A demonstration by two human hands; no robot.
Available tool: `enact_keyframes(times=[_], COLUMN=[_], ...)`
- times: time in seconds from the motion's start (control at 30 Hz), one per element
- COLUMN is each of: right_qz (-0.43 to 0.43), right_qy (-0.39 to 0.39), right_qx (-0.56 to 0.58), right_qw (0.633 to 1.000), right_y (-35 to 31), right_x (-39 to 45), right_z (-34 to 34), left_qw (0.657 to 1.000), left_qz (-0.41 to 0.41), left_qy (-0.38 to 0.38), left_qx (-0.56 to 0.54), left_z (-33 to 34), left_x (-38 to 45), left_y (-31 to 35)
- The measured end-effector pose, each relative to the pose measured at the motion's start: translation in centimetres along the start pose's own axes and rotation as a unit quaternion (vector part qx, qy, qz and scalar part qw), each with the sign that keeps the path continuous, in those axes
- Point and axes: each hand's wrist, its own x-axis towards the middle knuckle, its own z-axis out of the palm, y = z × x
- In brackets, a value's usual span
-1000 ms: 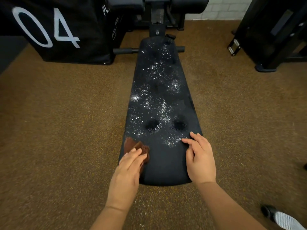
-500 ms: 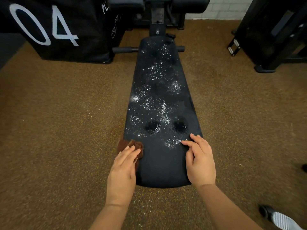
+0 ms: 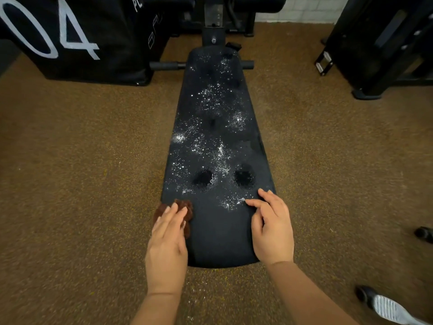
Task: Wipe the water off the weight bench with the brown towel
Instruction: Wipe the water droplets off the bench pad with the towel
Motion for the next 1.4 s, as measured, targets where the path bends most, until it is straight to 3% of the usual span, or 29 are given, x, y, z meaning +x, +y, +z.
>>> enact_keyframes(times=[0.17, 0.33, 0.43, 0.63, 0.83, 0.97, 1.03, 1.13, 1.27, 1.4], right_qz=[0.000, -0.006, -0.004, -0.010, 0.013, 0.055, 0.078, -0.016, -0.149, -0.184], right_qy=[0.001, -0.002, -0.002, 0.016, -0.003, -0.025, -0.027, -0.055, -0.161, -0.145], right_qx=[0.001, -0.004, -0.007, 0.002, 0.008, 0.014, 0.033, 0.002, -0.094, -0.076], right_qw=[1.000, 1.000, 1.000, 1.000, 1.000, 0.998, 0.996, 0.998, 0.971, 0.969], right_y=[0.2, 0.3, 0.1, 0.3, 0.0, -0.8, -2.4, -5.9, -7.1, -4.6], right_x=[0.0, -0.2, -0.2, -0.1, 0.1, 0.3, 0.2, -1.0, -3.3, -3.4], right_z=[0.2, 0.2, 0.1, 0.2, -0.1, -0.6, -0.8, -0.5, 1.5, 0.9], left_qw=[0.995, 0.998, 0.999, 0.991, 0.989, 0.970, 0.973, 0.994, 0.996, 0.996], left_qz=[-0.073, 0.010, 0.032, -0.067, -0.051, 0.010, 0.036, 0.001, -0.052, -0.066], left_qy=[0.062, 0.027, 0.012, 0.076, -0.003, -0.165, -0.170, -0.080, -0.075, -0.029], left_qx=[-0.030, -0.055, -0.037, -0.088, -0.135, -0.178, -0.155, -0.081, -0.005, 0.057], left_z=[2.0, 1.9, 1.8, 3.9, 4.9, 1.4, -0.2, -0.7, 0.5, 1.7], left_x=[2.4, -3.0, -1.0, 0.6, -1.4, -1.3, -0.8, 0.9, 2.3, 2.2], left_y=[1.8, 2.9, 2.0, 5.1, 7.5, 7.3, 6.1, 2.8, 0.4, 0.9])
